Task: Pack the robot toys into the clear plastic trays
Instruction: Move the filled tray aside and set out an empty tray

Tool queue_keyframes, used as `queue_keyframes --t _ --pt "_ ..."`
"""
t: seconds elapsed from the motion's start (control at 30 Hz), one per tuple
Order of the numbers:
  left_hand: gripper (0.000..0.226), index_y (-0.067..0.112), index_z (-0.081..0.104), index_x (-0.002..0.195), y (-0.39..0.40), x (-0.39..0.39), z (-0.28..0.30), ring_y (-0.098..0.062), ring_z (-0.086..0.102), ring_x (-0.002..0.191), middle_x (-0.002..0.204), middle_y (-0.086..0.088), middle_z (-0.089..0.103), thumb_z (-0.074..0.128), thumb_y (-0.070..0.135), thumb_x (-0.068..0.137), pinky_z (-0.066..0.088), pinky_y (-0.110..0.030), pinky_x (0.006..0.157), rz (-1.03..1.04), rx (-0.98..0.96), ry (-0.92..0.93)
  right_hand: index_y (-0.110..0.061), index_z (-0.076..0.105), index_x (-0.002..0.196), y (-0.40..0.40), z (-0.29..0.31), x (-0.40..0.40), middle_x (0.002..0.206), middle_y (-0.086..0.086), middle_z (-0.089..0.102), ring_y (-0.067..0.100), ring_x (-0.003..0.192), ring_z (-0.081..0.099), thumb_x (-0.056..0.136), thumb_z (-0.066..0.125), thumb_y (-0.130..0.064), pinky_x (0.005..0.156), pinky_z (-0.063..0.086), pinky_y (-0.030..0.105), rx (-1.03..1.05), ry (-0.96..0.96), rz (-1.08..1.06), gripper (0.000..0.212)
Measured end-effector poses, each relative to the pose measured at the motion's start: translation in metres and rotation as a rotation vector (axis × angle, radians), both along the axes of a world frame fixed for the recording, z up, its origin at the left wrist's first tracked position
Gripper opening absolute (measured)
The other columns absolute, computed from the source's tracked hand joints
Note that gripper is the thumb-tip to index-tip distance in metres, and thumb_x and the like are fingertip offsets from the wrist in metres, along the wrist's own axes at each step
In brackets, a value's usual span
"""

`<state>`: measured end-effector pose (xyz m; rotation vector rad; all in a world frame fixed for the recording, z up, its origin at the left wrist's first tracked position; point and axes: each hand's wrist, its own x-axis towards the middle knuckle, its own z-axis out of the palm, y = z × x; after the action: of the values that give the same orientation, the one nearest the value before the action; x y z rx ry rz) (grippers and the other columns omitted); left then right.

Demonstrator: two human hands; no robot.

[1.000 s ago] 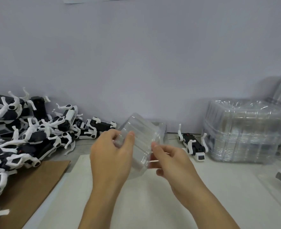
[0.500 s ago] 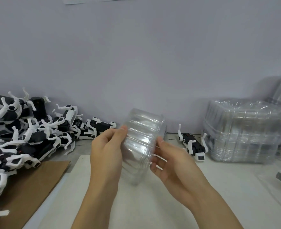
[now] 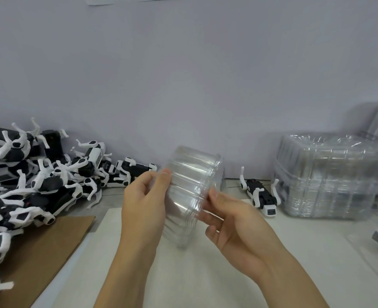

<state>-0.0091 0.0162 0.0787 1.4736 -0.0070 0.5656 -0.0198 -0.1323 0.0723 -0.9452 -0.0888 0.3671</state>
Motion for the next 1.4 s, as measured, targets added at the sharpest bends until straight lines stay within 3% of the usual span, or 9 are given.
queue_keyframes --t 0.2,0.43,0.57,0.73,0.93,1.1,1.27,1.33,1.4 --pt "0.032 -0.001 0.058 0.073 0.002 0.004 -0.003 -0.015 0.049 0.064 0.068 -0.007 0.054 0.06 0.022 0.095 0.041 -0.012 0.053 -0.017 -0.044 -0.016 -0.011 0.075 0.088 0.003 -0.003 0.0 0.082 0.003 0.07 0.013 0.064 0.068 0.077 0.067 -0.014 0.042 0.043 0.019 0.105 0.088 0.009 0.014" --pt "0.032 0.012 0.063 0.068 0.003 0.005 -0.004 -0.012 0.051 0.062 0.066 -0.001 0.056 0.059 0.025 0.096 0.041 -0.016 0.057 -0.002 -0.022 0.002 -0.014 0.079 0.084 0.004 0.0 -0.001 0.085 0.005 0.071 0.016 0.066 0.068 0.076 0.069 -0.02 0.042 0.043 0.021 0.043 0.04 -0.014 0.014" --pt "0.031 0.004 0.059 0.073 0.005 0.004 -0.003 -0.011 0.048 0.058 0.061 -0.001 0.051 0.059 0.025 0.096 0.039 -0.015 0.055 0.012 -0.007 -0.007 -0.012 0.079 0.08 0.004 0.004 -0.002 0.082 0.006 0.072 0.015 0.062 0.068 0.086 0.068 -0.029 0.04 0.041 0.018 0.059 0.054 -0.039 0.021" --pt "0.035 0.001 0.052 0.071 0.004 0.001 -0.002 -0.012 0.045 0.057 0.062 -0.005 0.047 0.059 0.024 0.096 0.034 -0.029 0.062 -0.016 0.004 -0.017 -0.014 0.079 0.071 0.006 0.003 -0.003 0.073 0.003 0.069 0.009 0.055 0.065 0.078 0.071 -0.024 0.034 0.037 0.014 0.095 0.112 -0.049 0.015" --pt "0.032 -0.002 0.054 0.074 0.004 0.003 -0.003 -0.015 0.044 0.065 0.07 -0.007 0.047 0.059 0.02 0.096 0.038 -0.011 0.053 -0.051 -0.008 -0.044 -0.014 0.078 0.068 0.005 0.001 -0.002 0.07 0.001 0.065 0.007 0.052 0.062 0.074 0.071 -0.019 0.034 0.036 0.013 0.156 0.16 -0.02 0.011" --pt "0.034 -0.003 0.055 0.076 0.006 0.004 -0.005 -0.019 0.044 0.061 0.063 -0.01 0.045 0.058 0.024 0.097 0.037 -0.011 0.05 -0.053 0.025 -0.055 -0.017 0.079 0.07 0.002 0.005 -0.003 0.076 0.002 0.069 0.01 0.057 0.065 0.069 0.075 -0.022 0.037 0.036 0.017 -0.045 0.059 -0.073 0.006" --pt "0.036 0.009 0.061 0.073 0.01 0.001 -0.003 -0.022 0.049 0.059 0.056 -0.008 0.049 0.059 0.041 0.089 0.038 -0.014 0.053 -0.054 0.129 -0.062 -0.02 0.079 0.08 -0.002 0.007 -0.002 0.085 0.001 0.072 0.014 0.068 0.069 0.087 0.069 -0.021 0.042 0.039 0.019 -0.23 -0.067 -0.135 0.012" --pt "0.036 0.011 0.063 0.07 0.007 0.0 -0.003 -0.018 0.047 0.058 0.055 -0.013 0.05 0.058 0.035 0.097 0.037 -0.013 0.051 0.009 0.147 -0.07 -0.013 0.075 0.085 0.0 0.006 -0.001 0.086 0.004 0.072 0.015 0.07 0.07 0.089 0.067 -0.02 0.044 0.041 0.02 -0.252 -0.097 -0.152 0.011" --pt "0.037 0.012 0.063 0.068 0.004 0.0 -0.004 -0.012 0.044 0.057 0.056 -0.004 0.049 0.056 0.029 0.1 0.036 -0.012 0.051 0.076 0.127 -0.068 -0.008 0.071 0.089 0.0 0.007 0.0 0.085 0.006 0.071 0.014 0.07 0.069 0.091 0.065 -0.017 0.045 0.042 0.02 -0.249 -0.113 -0.176 0.011"
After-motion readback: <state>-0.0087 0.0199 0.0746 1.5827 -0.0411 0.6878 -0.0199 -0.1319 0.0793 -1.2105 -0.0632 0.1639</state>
